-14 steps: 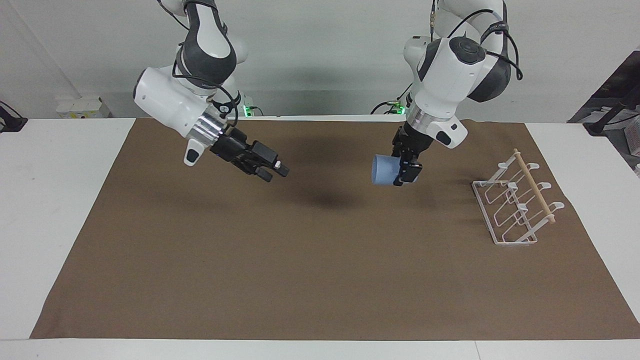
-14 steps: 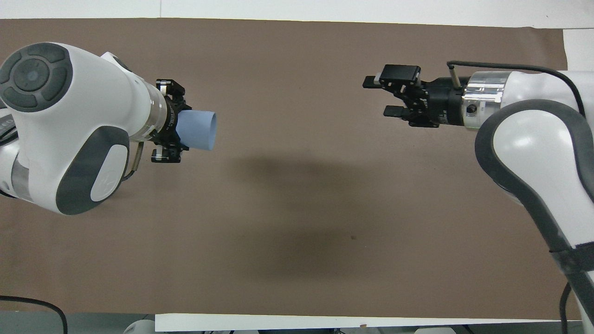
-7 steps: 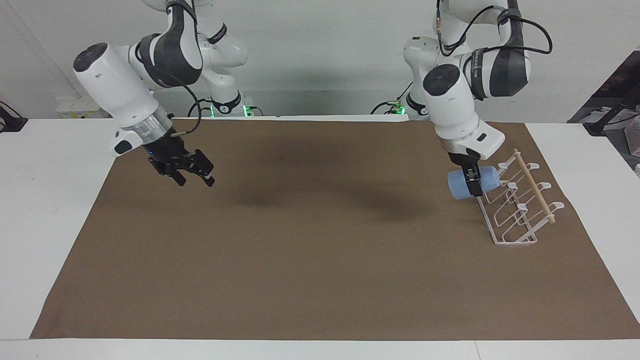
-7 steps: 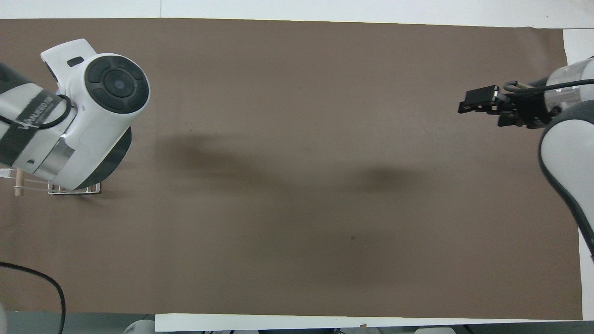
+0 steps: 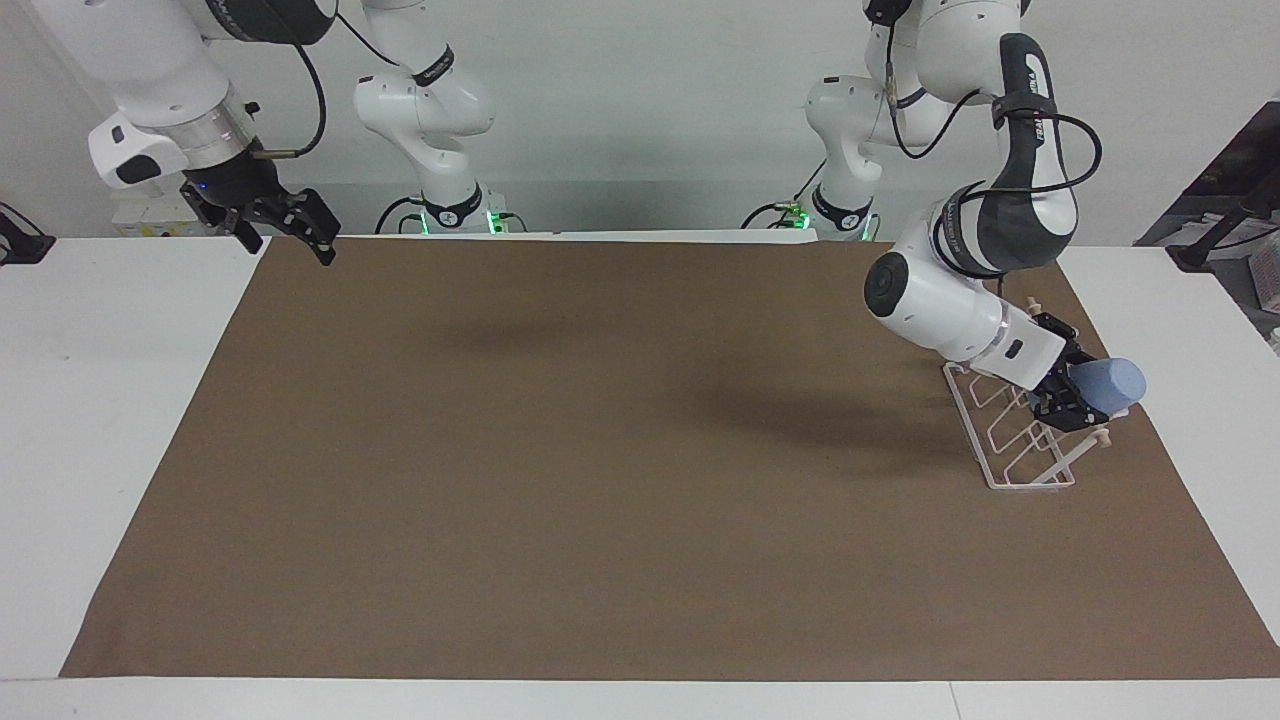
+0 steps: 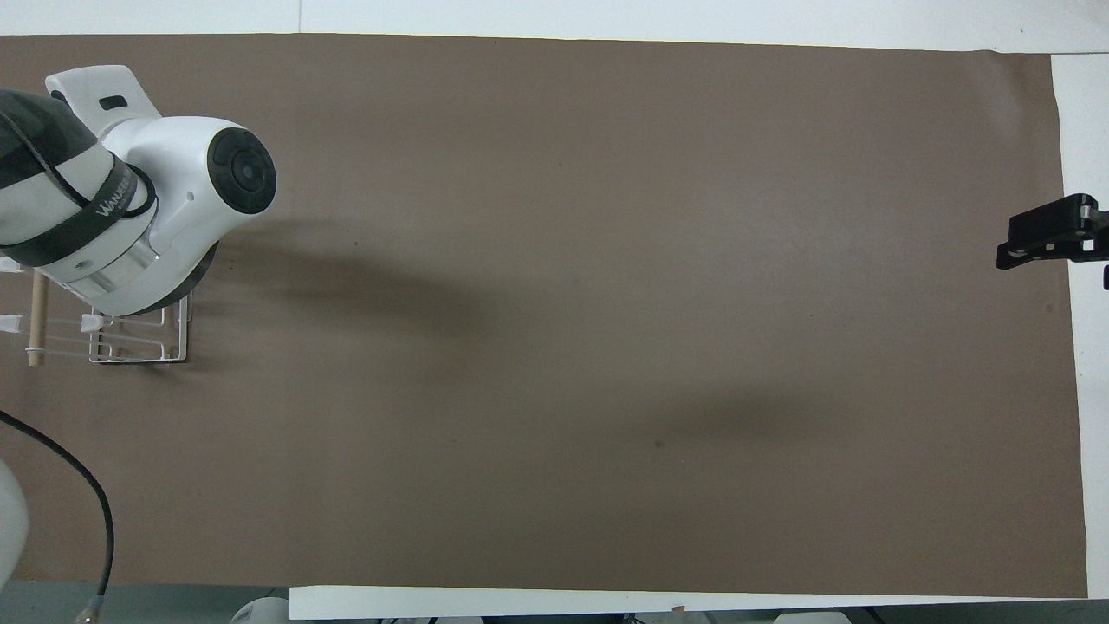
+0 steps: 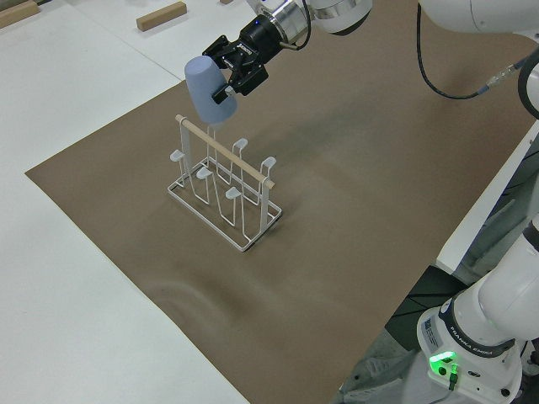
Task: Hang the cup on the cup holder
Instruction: 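Lower the cup onto the rack dowel with the left gripper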
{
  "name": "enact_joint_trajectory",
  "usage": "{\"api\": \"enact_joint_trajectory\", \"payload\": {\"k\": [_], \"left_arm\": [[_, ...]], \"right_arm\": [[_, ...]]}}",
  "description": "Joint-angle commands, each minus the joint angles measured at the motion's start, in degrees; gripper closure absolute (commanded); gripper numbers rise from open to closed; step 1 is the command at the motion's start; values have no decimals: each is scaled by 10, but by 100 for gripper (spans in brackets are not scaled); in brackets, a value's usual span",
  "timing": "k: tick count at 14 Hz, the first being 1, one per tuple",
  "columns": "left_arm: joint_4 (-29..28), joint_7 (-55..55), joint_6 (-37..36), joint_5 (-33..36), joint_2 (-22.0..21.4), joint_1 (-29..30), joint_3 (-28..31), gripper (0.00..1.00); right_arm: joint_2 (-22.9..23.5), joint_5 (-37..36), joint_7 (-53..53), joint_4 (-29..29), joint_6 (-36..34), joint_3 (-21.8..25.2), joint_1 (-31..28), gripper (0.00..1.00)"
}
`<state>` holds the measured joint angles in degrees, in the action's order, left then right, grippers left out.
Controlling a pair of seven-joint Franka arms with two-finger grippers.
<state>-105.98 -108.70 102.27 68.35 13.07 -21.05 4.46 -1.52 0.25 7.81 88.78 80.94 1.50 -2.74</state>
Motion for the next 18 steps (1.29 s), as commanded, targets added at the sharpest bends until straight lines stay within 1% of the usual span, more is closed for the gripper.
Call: {"api": "enact_joint_trajectory", "payload": {"k": [1,2,5,8,12,15,17,18], "left_arm": [[-10,-3,-1,20,-2,-7,-3,61],[-12,-4,-2,19,-2,-11,-3,61],[-35,-4,5,19,-8,-3,-2,61],[-40,-26,34,15,-8,6,-3,61],[-44,-35,51,14,-8,10,-3,61],[-83,-39,77,14,-23,20,-2,61],[-88,-44,92,14,-24,32,-2,61],[-87,-52,97,15,-15,33,-2,61]], "right_arm": [[36,-10,-15,-27,-12,-11,-10,1],[22,-9,-14,-27,-10,-12,-10,1],[21,-9,-15,-23,-12,-12,-5,1],[22,-6,-19,-24,-8,-9,-14,1],[21,-9,-19,-21,-7,-8,-13,1],[20,-9,-20,-19,-7,-8,-13,1],[20,-9,-21,-19,-12,-7,-14,1],[20,-9,-21,-19,-12,-7,-13,1]]}}
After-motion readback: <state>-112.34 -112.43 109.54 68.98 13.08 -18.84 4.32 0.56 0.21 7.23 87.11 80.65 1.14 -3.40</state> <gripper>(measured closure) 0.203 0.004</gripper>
